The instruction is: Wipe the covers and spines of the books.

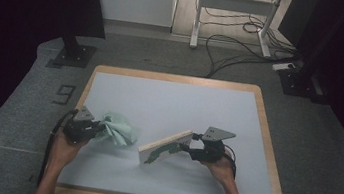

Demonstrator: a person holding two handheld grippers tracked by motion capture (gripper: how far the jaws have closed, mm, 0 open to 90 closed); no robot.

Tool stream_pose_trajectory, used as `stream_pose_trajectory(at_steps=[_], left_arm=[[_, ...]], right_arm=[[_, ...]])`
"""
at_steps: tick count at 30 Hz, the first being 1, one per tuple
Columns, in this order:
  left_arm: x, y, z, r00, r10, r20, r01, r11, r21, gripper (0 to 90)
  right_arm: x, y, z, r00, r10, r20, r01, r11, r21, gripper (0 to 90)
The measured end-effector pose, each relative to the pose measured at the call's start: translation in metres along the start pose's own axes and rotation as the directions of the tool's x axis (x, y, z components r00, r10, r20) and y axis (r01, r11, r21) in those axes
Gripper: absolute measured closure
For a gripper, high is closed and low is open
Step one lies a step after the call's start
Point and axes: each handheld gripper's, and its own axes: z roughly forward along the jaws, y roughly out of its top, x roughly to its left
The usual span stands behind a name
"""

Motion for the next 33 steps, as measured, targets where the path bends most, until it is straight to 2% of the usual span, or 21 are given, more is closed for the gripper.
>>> stream_pose_trajectory(at_steps=[8, 11, 15, 16, 17, 20, 24, 25, 27, 31, 33], left_arm=[[0.006, -0.016, 0.027, 0.9978, -0.063, 0.019, 0.063, 0.9974, 0.037, 77.2], [0.006, -0.022, 0.036, 0.9973, -0.071, 0.021, 0.070, 0.9954, 0.066, 76.2], [0.008, -0.028, 0.038, 0.9932, -0.109, 0.040, 0.107, 0.9933, 0.043, 73.8], [0.008, -0.027, 0.036, 0.9940, -0.104, 0.032, 0.103, 0.9936, 0.046, 71.0], [0.007, -0.026, 0.034, 0.9943, -0.104, 0.022, 0.103, 0.9936, 0.046, 64.6], [0.005, -0.025, 0.023, 0.9923, -0.119, 0.037, 0.118, 0.9928, 0.020, 51.9], [-0.004, -0.024, 0.010, 0.9917, -0.107, 0.072, 0.108, 0.9941, -0.009, 39.9], [-0.007, -0.023, 0.007, 0.9912, -0.102, 0.085, 0.103, 0.9945, -0.018, 34.3], [-0.015, -0.021, 0.002, 0.9909, -0.081, 0.107, 0.085, 0.9960, -0.030, 32.2], [-0.033, -0.013, -0.004, 0.9849, -0.033, 0.170, 0.042, 0.9979, -0.049, 25.6], [-0.043, -0.008, -0.005, 0.9793, -0.006, 0.202, 0.019, 0.9979, -0.062, 24.4]], right_arm=[[0.001, 0.000, 0.000, 1.0000, -0.001, 0.006, 0.001, 1.000, 0.002, 42.7], [0.001, 0.001, 0.000, 0.9999, -0.003, 0.011, 0.002, 1.000, 0.006, 42.6], [0.001, 0.001, 0.000, 0.9999, -0.001, 0.012, 0.001, 1.000, 0.006, 42.5], [0.001, 0.001, 0.001, 0.9999, 0.000, 0.012, 0.000, 1.000, 0.006, 42.5], [0.001, 0.001, 0.000, 0.9999, 0.001, 0.013, -0.001, 1.000, 0.008, 42.5], [0.002, 0.001, 0.001, 0.9999, 0.002, 0.015, -0.002, 1.000, 0.013, 42.5], [0.002, 0.002, 0.000, 0.9999, 0.002, 0.014, -0.002, 1.000, 0.017, 42.7], [0.002, 0.003, 0.000, 0.9999, 0.001, 0.014, -0.001, 1.000, 0.021, 42.8], [0.002, 0.003, 0.000, 0.9999, 0.001, 0.014, -0.002, 1.000, 0.023, 42.8], [0.001, 0.004, 0.001, 0.9999, 0.007, 0.013, -0.007, 1.000, 0.029, 42.8], [0.001, 0.004, 0.001, 0.9999, 0.008, 0.013, -0.009, 0.999, 0.032, 42.8]])
